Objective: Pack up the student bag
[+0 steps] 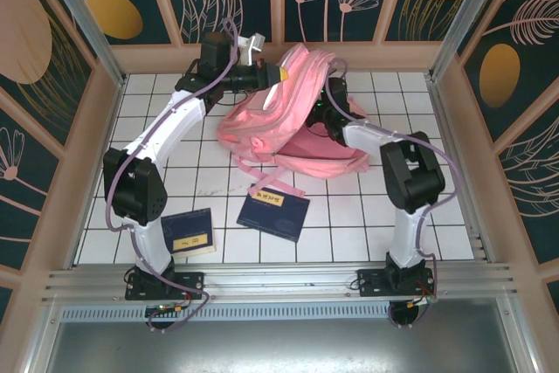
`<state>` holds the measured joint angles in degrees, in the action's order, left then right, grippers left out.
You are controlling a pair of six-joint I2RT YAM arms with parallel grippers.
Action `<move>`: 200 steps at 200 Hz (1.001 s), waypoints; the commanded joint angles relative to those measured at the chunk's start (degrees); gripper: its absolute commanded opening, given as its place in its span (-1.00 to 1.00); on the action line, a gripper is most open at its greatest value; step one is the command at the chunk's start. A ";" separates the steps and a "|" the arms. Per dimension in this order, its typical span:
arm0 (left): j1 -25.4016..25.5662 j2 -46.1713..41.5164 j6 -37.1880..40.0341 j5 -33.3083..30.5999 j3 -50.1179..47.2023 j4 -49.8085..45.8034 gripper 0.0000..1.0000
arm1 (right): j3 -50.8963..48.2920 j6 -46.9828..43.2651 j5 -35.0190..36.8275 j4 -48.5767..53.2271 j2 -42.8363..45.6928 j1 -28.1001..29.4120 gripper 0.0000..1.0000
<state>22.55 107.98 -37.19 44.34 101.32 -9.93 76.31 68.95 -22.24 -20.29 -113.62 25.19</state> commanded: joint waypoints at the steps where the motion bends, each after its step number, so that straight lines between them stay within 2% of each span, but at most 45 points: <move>1: -0.72 -0.80 -1.71 1.01 4.25 11.38 -1.00 | 10.72 -2.67 0.99 1.79 -4.50 2.18 -0.63; 29: -2.02 -0.28 -4.85 -0.46 2.46 14.59 -1.00 | 25.11 -7.22 -1.36 10.48 -13.37 3.00 -0.36; 42: -3.14 0.01 -6.11 -1.68 1.72 15.16 -1.00 | 29.59 -11.43 -1.33 16.32 -14.31 2.77 -0.11; 66: -4.86 1.09 -6.54 -3.48 1.34 15.12 -1.00 | 25.24 -18.44 3.56 19.48 -8.14 2.29 0.54; 76: -5.32 1.75 -6.40 -4.65 1.51 14.93 -1.00 | 21.78 -20.24 4.89 19.23 -4.56 1.76 0.72; 131: -6.10 10.43 -4.66 -8.09 9.31 10.67 -0.98 | 2.46 -26.45 8.88 20.43 15.66 -4.38 0.78; 143: -5.97 12.28 -5.35 -7.61 11.02 10.73 -0.85 | -1.87 -27.72 12.80 22.29 20.79 -4.98 0.77; 161: -5.81 14.28 -7.77 -6.03 11.03 13.31 -0.48 | -8.95 -28.95 18.63 23.35 29.16 -5.13 0.77; 183: -4.67 15.51 -9.32 -3.53 10.22 15.50 -0.33 | -16.13 -29.54 22.48 23.92 38.06 -5.42 0.75; 200: -3.77 14.30 -10.18 -3.56 9.01 17.03 -0.11 | -20.24 -30.13 22.60 23.79 43.23 -5.33 0.74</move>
<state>18.33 122.52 -45.98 41.23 110.59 1.87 61.14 41.54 -4.23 2.48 -76.31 19.66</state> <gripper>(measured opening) 0.387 0.871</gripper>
